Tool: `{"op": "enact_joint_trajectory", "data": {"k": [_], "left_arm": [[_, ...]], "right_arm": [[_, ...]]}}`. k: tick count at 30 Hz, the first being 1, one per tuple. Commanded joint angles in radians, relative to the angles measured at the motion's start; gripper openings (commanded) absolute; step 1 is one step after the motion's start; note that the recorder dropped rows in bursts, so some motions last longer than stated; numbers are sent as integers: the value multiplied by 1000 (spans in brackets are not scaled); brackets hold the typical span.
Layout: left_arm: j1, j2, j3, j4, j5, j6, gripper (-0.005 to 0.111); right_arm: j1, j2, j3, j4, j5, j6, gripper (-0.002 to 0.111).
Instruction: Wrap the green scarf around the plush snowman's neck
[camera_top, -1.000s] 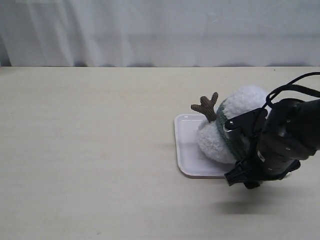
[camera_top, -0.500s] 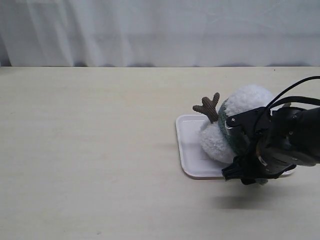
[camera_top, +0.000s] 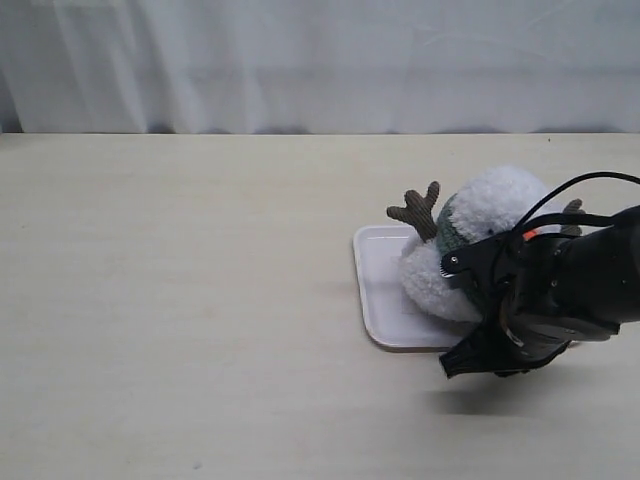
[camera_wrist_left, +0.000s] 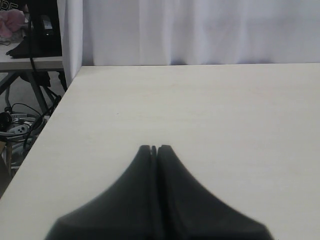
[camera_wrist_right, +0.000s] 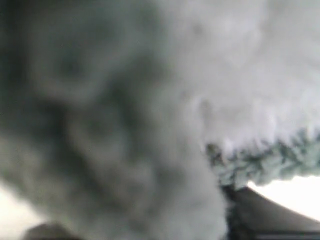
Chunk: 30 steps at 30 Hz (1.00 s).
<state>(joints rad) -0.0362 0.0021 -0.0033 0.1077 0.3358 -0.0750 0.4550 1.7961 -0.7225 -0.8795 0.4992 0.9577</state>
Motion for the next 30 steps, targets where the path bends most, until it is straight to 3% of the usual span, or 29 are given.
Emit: {"op": "enact_joint_trajectory", "data": {"k": [1,11,18,30], "left_arm": [[1,-2,3,-4,-13,-1,0],[1,-2,3,-4,-13,-1,0],[1,-2,3,-4,-13,-1,0],[1,-2,3,-4,-13,-1,0]], "right_arm": [[-2,-2,7,-38,3,1,7],[1,-99,3,12,-13,-38,4],[1,-99,3,328,-169,-321,4],[1,-50,3,311,-101,-346,4]]}}
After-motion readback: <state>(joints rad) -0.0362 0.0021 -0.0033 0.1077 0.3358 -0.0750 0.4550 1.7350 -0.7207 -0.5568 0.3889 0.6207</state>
